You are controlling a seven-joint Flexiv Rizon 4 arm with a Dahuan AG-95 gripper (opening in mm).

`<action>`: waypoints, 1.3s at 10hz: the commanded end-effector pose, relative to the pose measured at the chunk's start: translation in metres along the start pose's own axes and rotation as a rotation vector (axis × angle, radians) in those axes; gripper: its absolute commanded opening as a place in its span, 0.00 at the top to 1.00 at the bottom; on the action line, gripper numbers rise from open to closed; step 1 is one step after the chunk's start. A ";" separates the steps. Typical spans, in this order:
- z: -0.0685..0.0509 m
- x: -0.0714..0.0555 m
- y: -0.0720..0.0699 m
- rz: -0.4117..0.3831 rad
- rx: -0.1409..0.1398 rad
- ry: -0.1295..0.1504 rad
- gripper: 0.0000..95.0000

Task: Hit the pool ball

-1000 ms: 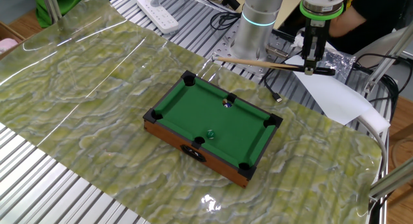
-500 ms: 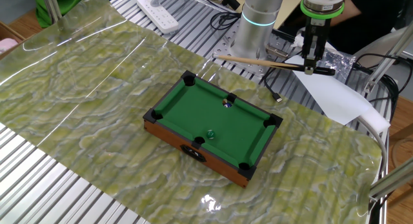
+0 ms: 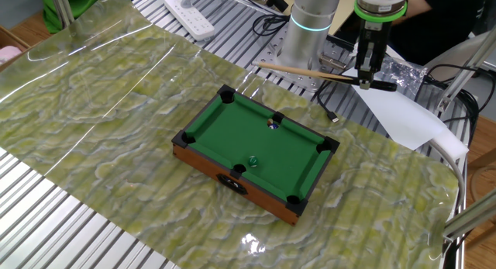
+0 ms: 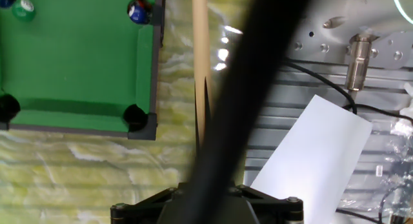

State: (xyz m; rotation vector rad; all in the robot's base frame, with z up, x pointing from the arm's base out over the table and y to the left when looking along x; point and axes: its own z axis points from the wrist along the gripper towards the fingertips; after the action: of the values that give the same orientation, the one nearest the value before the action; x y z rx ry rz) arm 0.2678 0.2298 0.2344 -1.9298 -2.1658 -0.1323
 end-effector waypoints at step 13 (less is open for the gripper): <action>-0.002 -0.003 0.039 0.014 0.000 -0.002 1.00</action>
State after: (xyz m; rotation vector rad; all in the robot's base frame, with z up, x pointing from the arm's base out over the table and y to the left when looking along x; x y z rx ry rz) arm 0.3071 0.2300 0.2337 -1.9476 -2.1507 -0.1292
